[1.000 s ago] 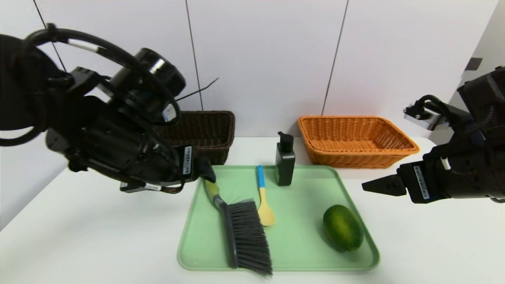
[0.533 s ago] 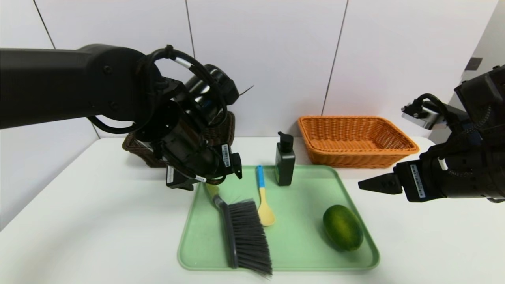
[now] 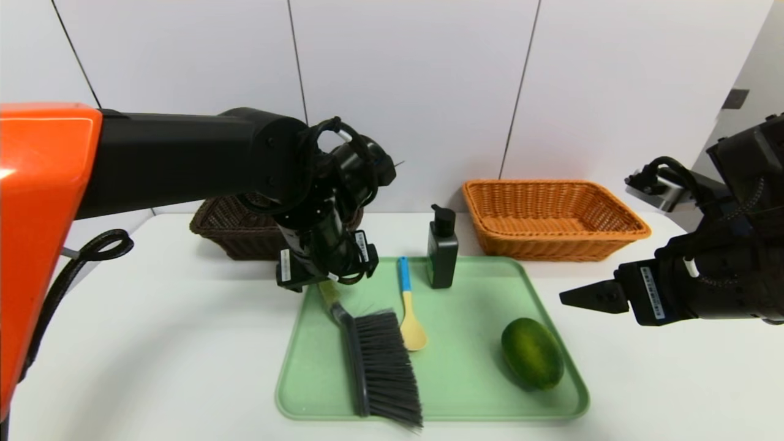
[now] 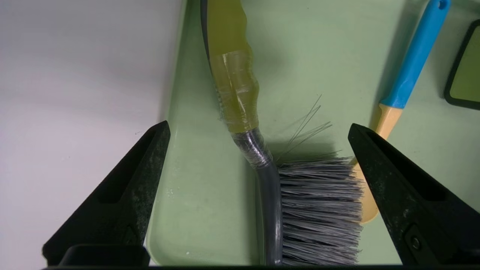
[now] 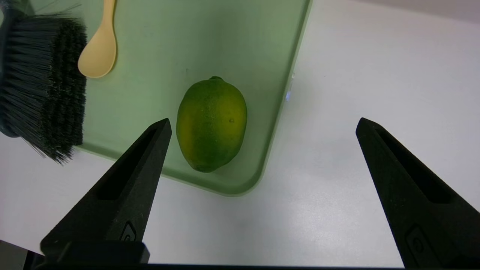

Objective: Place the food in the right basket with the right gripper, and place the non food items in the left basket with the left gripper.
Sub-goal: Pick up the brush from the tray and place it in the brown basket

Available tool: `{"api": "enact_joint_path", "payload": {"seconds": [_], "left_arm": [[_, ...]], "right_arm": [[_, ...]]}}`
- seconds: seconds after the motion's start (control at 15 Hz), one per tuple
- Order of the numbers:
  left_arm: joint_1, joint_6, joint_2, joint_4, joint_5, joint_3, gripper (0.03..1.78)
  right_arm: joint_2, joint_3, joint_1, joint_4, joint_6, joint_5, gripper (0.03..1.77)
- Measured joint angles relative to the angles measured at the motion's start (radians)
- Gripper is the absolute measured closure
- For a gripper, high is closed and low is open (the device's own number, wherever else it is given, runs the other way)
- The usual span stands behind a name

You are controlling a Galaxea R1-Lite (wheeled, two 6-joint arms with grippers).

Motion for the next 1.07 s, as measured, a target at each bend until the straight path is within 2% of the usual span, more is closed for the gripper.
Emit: {"api": "enact_joint_path", "payload": {"seconds": [0.2, 1.07], "left_arm": [[0.007, -0.009, 0.055, 0.051, 0.0, -0.058, 0.12], [0.045, -0.009, 0.129, 0.038, -0.007, -0.068, 0.12]], "right_arm": [[0.0, 0.014, 0.0, -0.001, 0.0, 0.0, 0.1], [-0.002, 0.04, 0.012, -0.001, 0.017, -0.001, 0.1]]}}
